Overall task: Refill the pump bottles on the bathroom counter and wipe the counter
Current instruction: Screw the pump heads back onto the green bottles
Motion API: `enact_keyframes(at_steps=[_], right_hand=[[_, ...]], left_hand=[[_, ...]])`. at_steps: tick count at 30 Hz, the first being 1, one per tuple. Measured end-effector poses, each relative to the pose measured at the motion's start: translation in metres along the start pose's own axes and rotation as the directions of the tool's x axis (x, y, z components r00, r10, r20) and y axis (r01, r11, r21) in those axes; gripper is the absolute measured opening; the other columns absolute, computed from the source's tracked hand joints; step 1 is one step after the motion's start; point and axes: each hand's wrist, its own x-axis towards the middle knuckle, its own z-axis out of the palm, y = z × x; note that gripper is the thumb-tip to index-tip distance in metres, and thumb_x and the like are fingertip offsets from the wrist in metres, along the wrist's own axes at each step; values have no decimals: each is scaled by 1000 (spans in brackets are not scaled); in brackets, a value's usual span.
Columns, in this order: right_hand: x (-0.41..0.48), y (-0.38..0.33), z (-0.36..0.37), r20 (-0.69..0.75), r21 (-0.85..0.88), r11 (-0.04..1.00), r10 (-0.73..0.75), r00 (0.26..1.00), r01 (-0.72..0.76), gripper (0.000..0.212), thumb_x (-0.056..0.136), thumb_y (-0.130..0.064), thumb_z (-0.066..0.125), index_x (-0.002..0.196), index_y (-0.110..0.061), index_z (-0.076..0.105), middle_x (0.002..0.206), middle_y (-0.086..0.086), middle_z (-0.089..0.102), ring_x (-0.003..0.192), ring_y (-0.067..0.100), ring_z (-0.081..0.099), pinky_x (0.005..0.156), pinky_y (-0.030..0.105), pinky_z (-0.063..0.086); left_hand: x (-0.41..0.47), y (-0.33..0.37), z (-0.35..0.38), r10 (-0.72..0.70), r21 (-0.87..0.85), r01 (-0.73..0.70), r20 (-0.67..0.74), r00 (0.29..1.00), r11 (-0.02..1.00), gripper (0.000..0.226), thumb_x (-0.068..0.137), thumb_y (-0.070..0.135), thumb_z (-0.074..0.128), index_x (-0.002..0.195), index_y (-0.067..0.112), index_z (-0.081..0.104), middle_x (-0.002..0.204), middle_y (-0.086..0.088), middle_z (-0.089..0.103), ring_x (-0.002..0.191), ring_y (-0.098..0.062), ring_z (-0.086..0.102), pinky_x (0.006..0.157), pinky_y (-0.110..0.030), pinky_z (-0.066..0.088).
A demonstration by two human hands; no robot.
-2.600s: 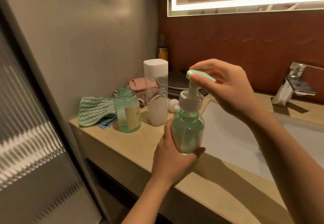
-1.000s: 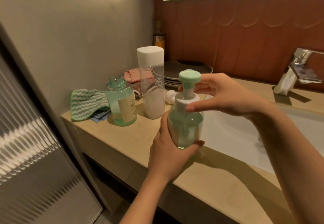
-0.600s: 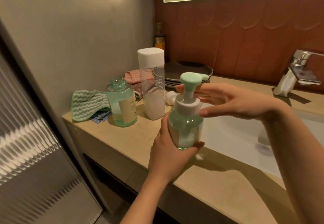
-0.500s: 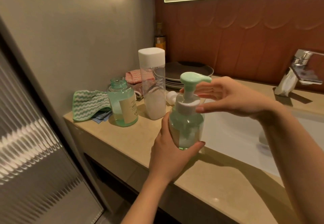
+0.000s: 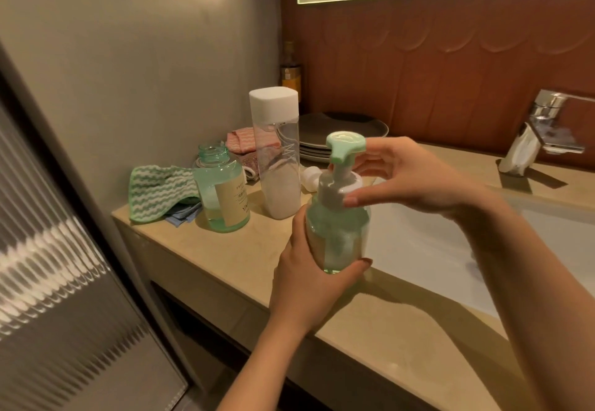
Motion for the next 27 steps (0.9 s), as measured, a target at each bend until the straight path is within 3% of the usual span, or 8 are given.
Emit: enact_keyframes(at_steps=[3,6,9,11,16,20,24,27], right_hand=[[8,-3,16,-88,-142,990,5,996,-17,69,54,-53,73,117,-37,51,113,-15,60,104,4,56,90,24,47],[9,-2,16,19,-63,997,54,998,-53,53,66,-54,72,112,-45,48,115,-25,54,110,-2,52,95,24,43],[2,1,3,217,63,995,65,974,-81,51,77,-35,65,125,-35,49,132,-20,51,123,-2,47,102,23,40],[-3,0,-3,239,103,993,28,971,-54,49,82,-21,67,128,-25,51,132,-14,55,123,0,49,101,19,41],[2,0,-1,10,-52,998,24,1000,-23,59,57,-41,76,113,-31,60,114,-12,66,109,0,58,100,23,42],[7,-1,12,-110,-211,976,30,994,-52,80,52,-55,73,122,-22,54,113,-8,61,103,4,56,87,18,47],[4,4,4,109,-46,997,62,992,-57,54,72,-45,73,120,-38,49,120,-21,57,114,-2,52,92,17,44],[-1,6,-3,250,78,995,34,968,-55,50,82,-23,67,127,-33,48,131,-22,53,123,-4,46,97,12,40]], left_hand=[[1,-1,0,-16,-34,15,-29,999,999,100,52,62,74,136,48,19,127,18,51,116,-7,52,96,-40,49],[0,0,0,-17,-34,17,-24,1000,999,98,52,59,75,133,50,20,124,21,53,115,-6,53,95,-40,49],[0,0,-1,-2,2,2,-29,1000,1000,102,54,58,78,135,48,17,127,16,53,116,-9,52,94,-40,49],[0,0,-1,1,8,-1,-26,1000,1000,101,55,58,77,135,48,17,128,15,53,116,-9,52,95,-40,49],[0,-1,1,-22,-7,22,-12,1000,1000,98,52,65,71,134,43,23,127,13,52,116,-11,52,95,-42,49],[0,0,0,-32,5,32,-15,999,999,98,52,64,72,133,48,18,126,14,51,115,-11,51,93,-42,49],[-1,1,-1,-24,13,24,-11,1000,1000,100,53,62,74,134,48,17,128,13,51,116,-11,51,93,-43,49],[0,0,0,-33,12,33,-10,999,999,104,51,65,72,136,47,15,129,12,51,117,-12,51,93,-43,50]])
